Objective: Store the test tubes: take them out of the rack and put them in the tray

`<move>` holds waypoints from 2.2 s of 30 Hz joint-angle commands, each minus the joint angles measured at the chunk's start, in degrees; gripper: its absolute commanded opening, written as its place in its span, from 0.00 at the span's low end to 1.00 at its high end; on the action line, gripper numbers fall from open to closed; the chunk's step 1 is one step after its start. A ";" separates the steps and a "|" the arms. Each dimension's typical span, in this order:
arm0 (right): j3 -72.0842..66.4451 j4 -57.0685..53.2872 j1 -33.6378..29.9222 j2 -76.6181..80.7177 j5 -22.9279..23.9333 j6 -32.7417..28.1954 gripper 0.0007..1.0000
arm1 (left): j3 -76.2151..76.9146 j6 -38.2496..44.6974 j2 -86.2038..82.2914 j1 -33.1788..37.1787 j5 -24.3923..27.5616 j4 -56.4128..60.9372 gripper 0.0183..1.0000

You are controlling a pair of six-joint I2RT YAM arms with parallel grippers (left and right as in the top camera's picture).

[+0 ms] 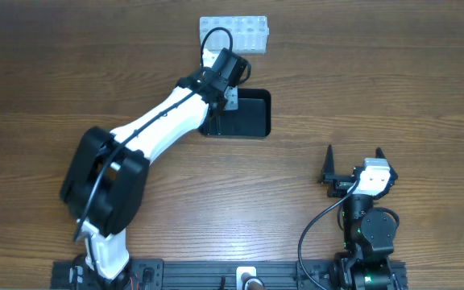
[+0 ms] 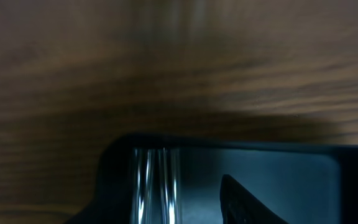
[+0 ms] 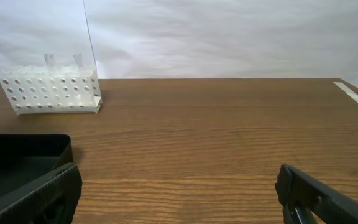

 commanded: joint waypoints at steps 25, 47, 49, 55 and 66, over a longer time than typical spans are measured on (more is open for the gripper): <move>-0.33 -0.15 -0.07 -0.42 0.52 -0.42 0.99 | -46.64 24.17 -67.32 21.14 8.35 37.70 1.00; -0.33 -0.15 -0.07 -0.42 0.55 -0.39 0.99 | -78.86 24.20 -104.61 26.16 10.49 38.16 1.00; -0.33 -0.15 -0.07 -0.42 0.55 -0.42 0.99 | -80.83 24.22 -106.09 26.45 11.21 38.14 1.00; -0.33 -0.15 -0.07 -0.42 0.55 -0.42 0.99 | -81.26 24.20 -110.16 28.96 14.36 28.94 1.00; -0.33 -0.15 -0.07 -0.42 0.55 -0.39 0.99 | -81.26 24.17 -111.43 29.33 15.80 25.07 1.00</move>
